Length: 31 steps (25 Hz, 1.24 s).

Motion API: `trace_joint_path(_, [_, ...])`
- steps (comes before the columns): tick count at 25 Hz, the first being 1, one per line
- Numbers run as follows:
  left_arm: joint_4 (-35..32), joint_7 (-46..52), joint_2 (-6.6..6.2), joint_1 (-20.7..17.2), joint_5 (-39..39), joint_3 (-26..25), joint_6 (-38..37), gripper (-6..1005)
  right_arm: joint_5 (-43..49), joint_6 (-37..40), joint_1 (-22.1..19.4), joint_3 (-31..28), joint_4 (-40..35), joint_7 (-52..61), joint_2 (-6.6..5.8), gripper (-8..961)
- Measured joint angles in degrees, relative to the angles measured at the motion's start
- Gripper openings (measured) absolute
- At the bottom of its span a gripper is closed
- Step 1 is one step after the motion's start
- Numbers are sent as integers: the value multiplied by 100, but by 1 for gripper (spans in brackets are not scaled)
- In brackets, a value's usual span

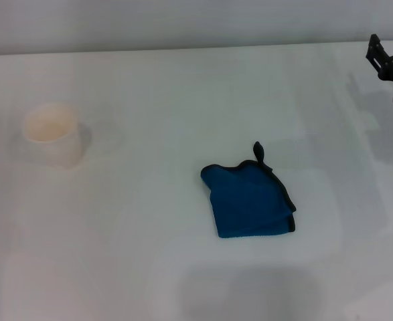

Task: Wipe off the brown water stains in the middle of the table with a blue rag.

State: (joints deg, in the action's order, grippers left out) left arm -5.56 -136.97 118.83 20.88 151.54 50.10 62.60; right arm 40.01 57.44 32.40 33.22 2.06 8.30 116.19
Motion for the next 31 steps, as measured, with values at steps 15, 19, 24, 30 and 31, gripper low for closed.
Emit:
trace_joint_path(15, [50,-128,17,281,-25,7,-293,860,-42,-420,109,-4,-48,16,0,786])
trace_joint_path(19, [56,-141,24,431,-26,7,-455,860,-161,-454,153,-139,-21,19,0,786])
trace_joint_path(24, [56,-145,44,540,48,-26,-443,859,-230,-485,172,-245,-21,21,0,786])
trace_joint_path(30, [77,-518,52,758,42,-3,-490,860,-314,-519,170,-450,-21,23,0,786])
trace_joint_path(31, [99,-740,53,827,31,0,-548,860,-315,-548,169,-453,-30,23,0,786])
